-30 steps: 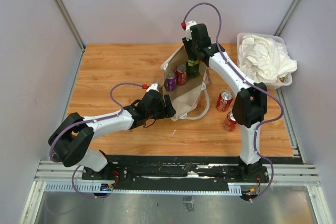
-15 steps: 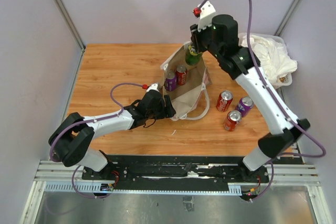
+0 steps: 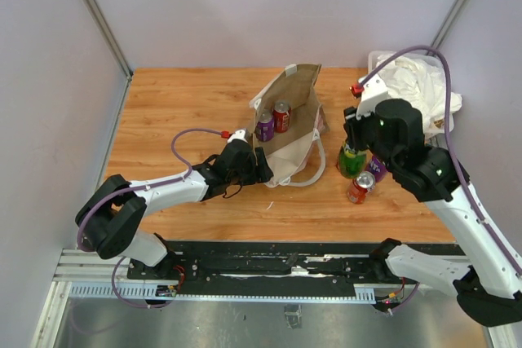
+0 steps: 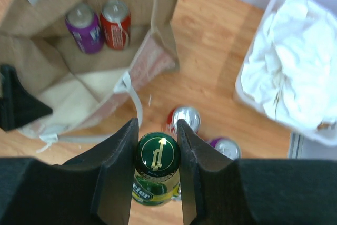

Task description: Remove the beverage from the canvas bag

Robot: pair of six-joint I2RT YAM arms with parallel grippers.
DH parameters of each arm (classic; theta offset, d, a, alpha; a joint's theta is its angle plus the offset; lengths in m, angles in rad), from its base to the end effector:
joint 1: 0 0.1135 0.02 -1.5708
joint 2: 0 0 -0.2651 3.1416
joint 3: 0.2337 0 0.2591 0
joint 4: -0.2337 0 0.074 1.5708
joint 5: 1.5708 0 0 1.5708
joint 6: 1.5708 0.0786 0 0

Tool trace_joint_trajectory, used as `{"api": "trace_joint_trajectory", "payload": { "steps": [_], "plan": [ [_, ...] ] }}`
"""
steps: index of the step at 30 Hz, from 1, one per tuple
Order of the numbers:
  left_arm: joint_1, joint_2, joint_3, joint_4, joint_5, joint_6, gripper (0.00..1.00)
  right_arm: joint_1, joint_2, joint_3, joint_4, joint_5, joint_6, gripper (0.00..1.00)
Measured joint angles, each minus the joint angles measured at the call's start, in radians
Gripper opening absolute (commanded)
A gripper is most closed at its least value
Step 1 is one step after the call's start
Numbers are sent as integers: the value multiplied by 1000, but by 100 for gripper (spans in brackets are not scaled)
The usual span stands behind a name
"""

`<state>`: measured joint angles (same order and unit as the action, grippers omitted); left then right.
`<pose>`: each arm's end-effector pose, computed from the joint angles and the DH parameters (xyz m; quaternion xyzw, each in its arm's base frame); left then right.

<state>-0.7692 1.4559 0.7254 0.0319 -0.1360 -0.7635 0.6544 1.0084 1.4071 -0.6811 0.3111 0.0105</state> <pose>0.2472 -0.2244 0.1557 -0.0261 0.9044 -0.2479 0.3463 0.1976 0.1213 0.4494 -0.1617 0.7788 0.0765 0.6012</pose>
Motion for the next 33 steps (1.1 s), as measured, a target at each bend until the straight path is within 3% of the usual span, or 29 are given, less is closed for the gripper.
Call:
{"api": "trace_joint_trajectory", "payload": {
  "steps": [6, 15, 33],
  "plan": [
    [0, 11, 8, -3, 6, 0, 77, 0, -102, -138, -90, 33, 76, 0],
    [0, 16, 11, -3, 8, 0, 77, 0, -118, -191, -92, 25, 141, 1],
    [0, 15, 11, -3, 8, -1, 77, 0, -34, -478, 178, 28, 153, 0]
  ]
}}
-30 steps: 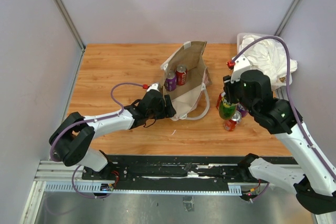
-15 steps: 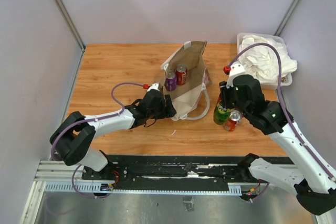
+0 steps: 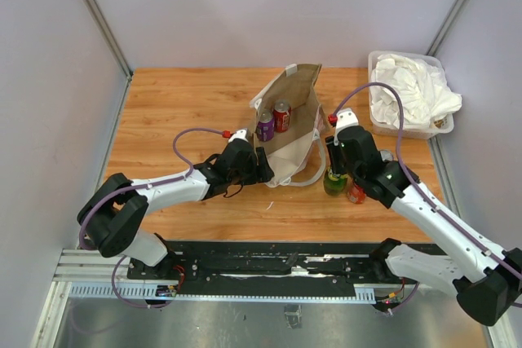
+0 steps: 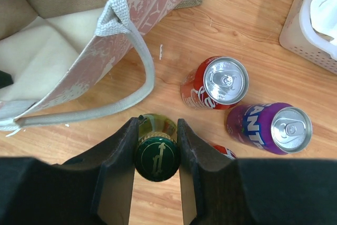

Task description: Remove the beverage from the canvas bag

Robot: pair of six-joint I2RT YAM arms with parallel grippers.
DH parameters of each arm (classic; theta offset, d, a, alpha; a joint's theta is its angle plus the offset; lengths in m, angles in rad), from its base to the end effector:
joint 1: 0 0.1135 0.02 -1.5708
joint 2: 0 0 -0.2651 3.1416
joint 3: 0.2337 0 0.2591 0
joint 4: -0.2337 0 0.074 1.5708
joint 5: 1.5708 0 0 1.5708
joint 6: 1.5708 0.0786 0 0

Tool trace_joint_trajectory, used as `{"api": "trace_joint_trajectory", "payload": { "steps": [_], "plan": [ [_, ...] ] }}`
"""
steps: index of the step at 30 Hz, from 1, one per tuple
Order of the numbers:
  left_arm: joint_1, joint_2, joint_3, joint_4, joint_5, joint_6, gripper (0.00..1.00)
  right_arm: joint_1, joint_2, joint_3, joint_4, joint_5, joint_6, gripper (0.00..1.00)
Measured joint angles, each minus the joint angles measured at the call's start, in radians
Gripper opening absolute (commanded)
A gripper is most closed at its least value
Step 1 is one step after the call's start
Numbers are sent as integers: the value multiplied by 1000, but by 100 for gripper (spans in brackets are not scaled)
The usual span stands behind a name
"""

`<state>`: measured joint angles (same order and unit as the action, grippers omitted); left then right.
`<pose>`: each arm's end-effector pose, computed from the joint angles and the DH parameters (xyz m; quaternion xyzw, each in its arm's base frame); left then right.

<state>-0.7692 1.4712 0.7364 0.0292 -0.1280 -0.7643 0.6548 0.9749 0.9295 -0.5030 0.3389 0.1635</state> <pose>0.2488 -0.2269 0.1543 -0.0246 0.9061 -0.2485 0.3416 0.2159 0.1328 0.3042 -0.1290 0.8539 0.0569 0.5009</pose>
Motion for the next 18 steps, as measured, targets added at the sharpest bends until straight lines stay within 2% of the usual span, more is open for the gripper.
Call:
{"api": "trace_joint_trajectory", "payload": {
  "steps": [15, 18],
  "plan": [
    [0, -8, 0, -6, -1, 0, 77, -15, 38, -142, 241, 119, -14, 1],
    [0, -8, 0, -6, -2, 0, 78, -15, 36, -169, 263, 132, -8, 8]
  ]
}}
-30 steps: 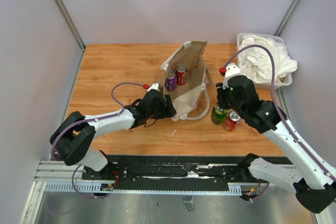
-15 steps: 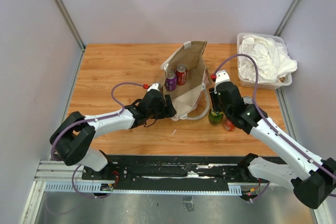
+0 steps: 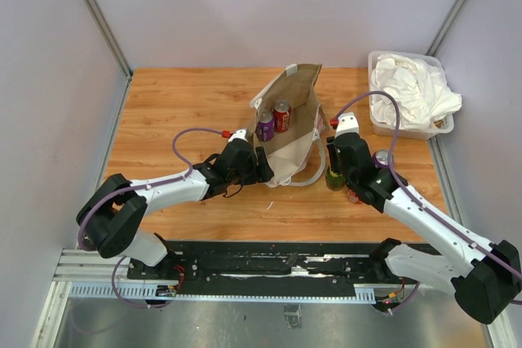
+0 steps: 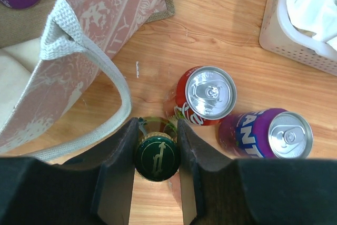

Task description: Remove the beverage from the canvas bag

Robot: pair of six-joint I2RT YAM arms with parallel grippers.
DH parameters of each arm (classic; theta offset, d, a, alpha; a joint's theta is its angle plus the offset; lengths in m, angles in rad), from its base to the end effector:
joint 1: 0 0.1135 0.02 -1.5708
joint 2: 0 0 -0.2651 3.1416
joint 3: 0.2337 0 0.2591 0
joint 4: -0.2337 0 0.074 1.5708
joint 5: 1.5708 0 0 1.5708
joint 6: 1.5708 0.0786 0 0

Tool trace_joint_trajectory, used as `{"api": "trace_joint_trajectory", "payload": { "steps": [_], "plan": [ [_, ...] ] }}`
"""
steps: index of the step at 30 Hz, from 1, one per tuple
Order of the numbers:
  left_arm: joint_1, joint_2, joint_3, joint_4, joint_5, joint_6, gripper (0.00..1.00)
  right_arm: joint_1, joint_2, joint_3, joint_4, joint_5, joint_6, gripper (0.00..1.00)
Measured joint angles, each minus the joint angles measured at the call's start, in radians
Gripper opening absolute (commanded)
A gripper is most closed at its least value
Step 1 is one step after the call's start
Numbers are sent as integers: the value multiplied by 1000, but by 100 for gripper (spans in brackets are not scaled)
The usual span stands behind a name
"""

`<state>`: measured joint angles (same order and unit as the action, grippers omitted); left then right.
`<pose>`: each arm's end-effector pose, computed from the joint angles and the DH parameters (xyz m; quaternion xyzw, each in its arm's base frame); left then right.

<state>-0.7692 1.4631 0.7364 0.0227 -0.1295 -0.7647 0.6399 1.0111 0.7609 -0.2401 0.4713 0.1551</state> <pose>0.2482 -0.2261 0.1561 -0.0251 0.9057 -0.2485 0.3425 0.2342 0.1298 0.2661 -0.0836 0.8383 0.0090 0.5386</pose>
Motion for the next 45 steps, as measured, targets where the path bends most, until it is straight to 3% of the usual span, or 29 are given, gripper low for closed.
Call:
{"api": "trace_joint_trajectory", "payload": {
  "steps": [3, 5, 6, 9, 16, 18, 22, 28, 35, 45],
  "plan": [
    [0, 0, 0, 0, 0, 0, 79, 0, -26, -21, 10, 12, 19, 33],
    [0, 0, 0, 0, -1, 0, 80, 0, -55, -39, 4, 19, 37, 65],
    [0, 0, 0, -1, -2, 0, 80, 0, -69, -47, 1, 24, 44, 77],
    [0, 0, 0, -2, -3, 0, 80, 0, -118, -58, -6, 46, 71, 89],
    [0, 0, 0, -2, -3, 0, 80, 0, -156, -19, -35, 89, 47, 90],
    [0, 0, 0, -2, -3, 0, 80, 0, -140, 38, -47, 90, 24, 84],
    [0, 0, 0, -2, -4, 0, 80, 0, -67, 237, -76, 74, -26, 72],
    [0, 0, 0, -2, -5, 0, 81, 0, 116, 577, -118, -71, -66, 62],
    [0, 0, 0, -7, -11, -3, 81, 0, 393, 875, -229, -322, -74, 65],
    [0, -3, 5, -27, -32, -3, 81, 0, 693, 919, -322, -401, -69, 70]
  ]
}}
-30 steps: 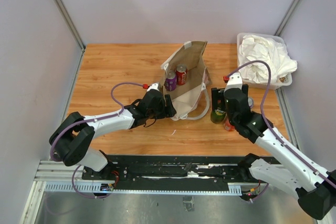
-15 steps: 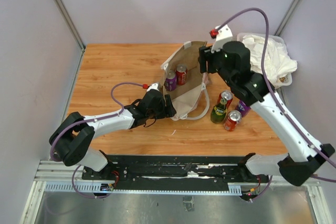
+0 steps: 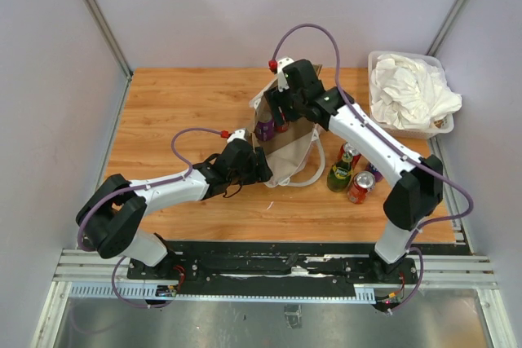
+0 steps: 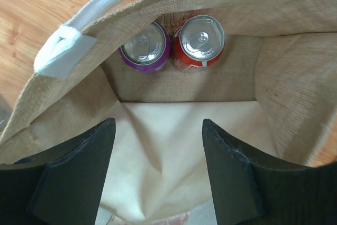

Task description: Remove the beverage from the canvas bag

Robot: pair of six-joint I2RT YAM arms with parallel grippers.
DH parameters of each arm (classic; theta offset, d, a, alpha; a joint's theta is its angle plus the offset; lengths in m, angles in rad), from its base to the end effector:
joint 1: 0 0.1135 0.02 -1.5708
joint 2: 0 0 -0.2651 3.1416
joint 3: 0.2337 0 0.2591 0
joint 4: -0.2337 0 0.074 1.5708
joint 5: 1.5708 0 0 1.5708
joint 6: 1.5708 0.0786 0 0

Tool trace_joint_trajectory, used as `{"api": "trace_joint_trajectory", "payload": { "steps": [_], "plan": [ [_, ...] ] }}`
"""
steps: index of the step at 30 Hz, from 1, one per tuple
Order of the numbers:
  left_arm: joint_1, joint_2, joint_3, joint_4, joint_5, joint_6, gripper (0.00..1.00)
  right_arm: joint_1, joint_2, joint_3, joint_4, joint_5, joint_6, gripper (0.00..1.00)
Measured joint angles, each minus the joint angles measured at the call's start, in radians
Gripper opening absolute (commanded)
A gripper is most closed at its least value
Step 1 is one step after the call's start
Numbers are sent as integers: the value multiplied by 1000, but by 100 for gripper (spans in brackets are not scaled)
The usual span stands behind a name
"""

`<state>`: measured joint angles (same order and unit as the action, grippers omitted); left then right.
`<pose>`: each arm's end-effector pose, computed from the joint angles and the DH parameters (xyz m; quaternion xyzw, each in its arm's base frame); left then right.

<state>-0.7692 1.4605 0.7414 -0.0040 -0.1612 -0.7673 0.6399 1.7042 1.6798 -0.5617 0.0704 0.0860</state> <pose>0.2485 -0.2230 0.1558 -0.0322 0.9086 -0.2321 0.3458 0.3528 0.2557 0.3458 -0.2248 0.8517 0.1387 0.4526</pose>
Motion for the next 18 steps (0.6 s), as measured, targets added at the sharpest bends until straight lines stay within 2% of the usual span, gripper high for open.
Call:
{"api": "trace_joint_trajectory", "payload": {
  "steps": [4, 18],
  "plan": [
    [0, 0, 0, -2, -2, 0, 81, -1, 77, 40, -3, 7, 18, 73],
    [0, -4, 0, -8, -14, 4, 81, -74, 307, 244, 50, 28, 124, 73]
  ]
}}
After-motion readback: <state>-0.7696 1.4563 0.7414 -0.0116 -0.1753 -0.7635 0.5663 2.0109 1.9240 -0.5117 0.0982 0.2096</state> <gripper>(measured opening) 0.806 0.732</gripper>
